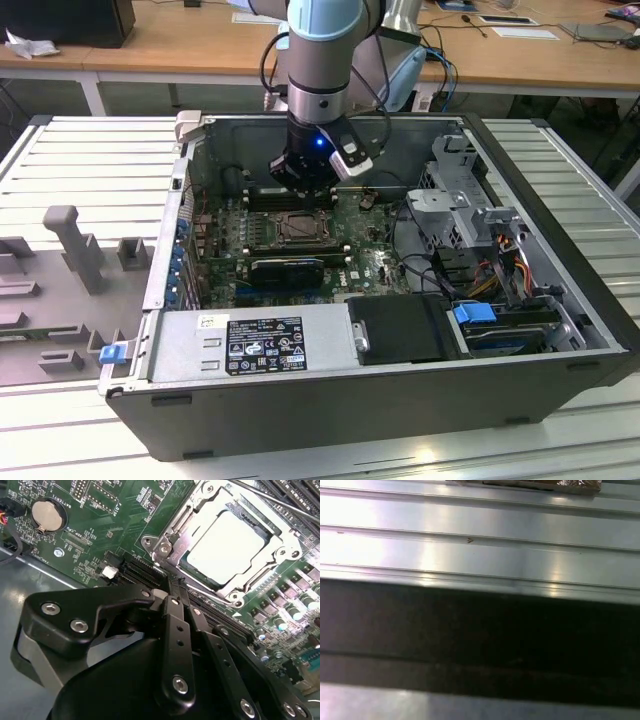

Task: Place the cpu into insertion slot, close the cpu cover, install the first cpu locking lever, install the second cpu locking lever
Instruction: 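Install the first cpu locking lever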

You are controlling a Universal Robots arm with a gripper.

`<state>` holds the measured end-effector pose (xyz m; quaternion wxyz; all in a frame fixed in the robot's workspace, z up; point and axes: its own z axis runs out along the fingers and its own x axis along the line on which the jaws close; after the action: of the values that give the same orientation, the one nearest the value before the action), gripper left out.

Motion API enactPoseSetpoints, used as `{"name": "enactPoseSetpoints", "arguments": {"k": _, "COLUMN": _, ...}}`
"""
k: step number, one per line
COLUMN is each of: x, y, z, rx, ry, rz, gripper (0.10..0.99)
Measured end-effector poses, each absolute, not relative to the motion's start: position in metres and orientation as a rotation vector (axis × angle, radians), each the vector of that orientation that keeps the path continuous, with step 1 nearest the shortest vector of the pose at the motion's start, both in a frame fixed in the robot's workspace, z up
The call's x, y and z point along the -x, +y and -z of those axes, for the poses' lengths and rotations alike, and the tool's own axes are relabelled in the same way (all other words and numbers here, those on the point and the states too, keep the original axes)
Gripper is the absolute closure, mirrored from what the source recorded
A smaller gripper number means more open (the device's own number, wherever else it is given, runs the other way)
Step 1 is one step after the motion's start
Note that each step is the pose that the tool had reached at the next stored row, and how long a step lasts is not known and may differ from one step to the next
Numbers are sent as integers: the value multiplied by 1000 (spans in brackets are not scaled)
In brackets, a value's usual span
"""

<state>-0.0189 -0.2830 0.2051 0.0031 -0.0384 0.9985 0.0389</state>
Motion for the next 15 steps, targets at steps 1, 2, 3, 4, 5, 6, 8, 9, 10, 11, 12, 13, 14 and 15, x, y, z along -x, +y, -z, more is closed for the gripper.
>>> {"name": "enactPoseSetpoints", "arguments": {"k": 1, "x": 19, "y": -283, "z": -205, "rx": 120, "ry": 3131, "rz": -121, "gripper": 980}}
{"name": "enactPoseSetpoints", "arguments": {"k": 2, "x": 19, "y": -283, "z": -205, "rx": 121, "ry": 3131, "rz": -119, "gripper": 980}}
{"name": "enactPoseSetpoints", "arguments": {"k": 3, "x": 19, "y": -283, "z": -204, "rx": 121, "ry": 3131, "rz": -116, "gripper": 980}}
{"name": "enactPoseSetpoints", "arguments": {"k": 4, "x": 19, "y": -283, "z": -204, "rx": 121, "ry": 3132, "rz": -112, "gripper": 980}}
{"name": "enactPoseSetpoints", "arguments": {"k": 5, "x": 19, "y": -283, "z": -203, "rx": 121, "ry": 3132, "rz": -110, "gripper": 980}}
{"name": "enactPoseSetpoints", "arguments": {"k": 6, "x": 19, "y": -283, "z": -201, "rx": 121, "ry": 3131, "rz": -111, "gripper": 980}}
{"name": "enactPoseSetpoints", "arguments": {"k": 8, "x": 18, "y": -283, "z": -199, "rx": 120, "ry": 3132, "rz": -110, "gripper": 980}}
{"name": "enactPoseSetpoints", "arguments": {"k": 9, "x": 18, "y": -283, "z": -200, "rx": 121, "ry": 3132, "rz": -113, "gripper": 980}}
{"name": "enactPoseSetpoints", "arguments": {"k": 10, "x": 17, "y": -283, "z": -202, "rx": 121, "ry": 3130, "rz": -117, "gripper": 980}}
{"name": "enactPoseSetpoints", "arguments": {"k": 11, "x": 17, "y": -283, "z": -205, "rx": 121, "ry": 3131, "rz": -116, "gripper": 980}}
{"name": "enactPoseSetpoints", "arguments": {"k": 12, "x": 17, "y": -283, "z": -209, "rx": 121, "ry": 3131, "rz": -114, "gripper": 980}}
{"name": "enactPoseSetpoints", "arguments": {"k": 13, "x": 17, "y": -283, "z": -216, "rx": 121, "ry": 3131, "rz": -114, "gripper": 980}}
{"name": "enactPoseSetpoints", "arguments": {"k": 14, "x": 17, "y": -283, "z": -219, "rx": 121, "ry": 3131, "rz": -114, "gripper": 980}}
{"name": "enactPoseSetpoints", "arguments": {"k": 15, "x": 17, "y": -284, "z": -219, "rx": 122, "ry": 3131, "rz": -114, "gripper": 980}}
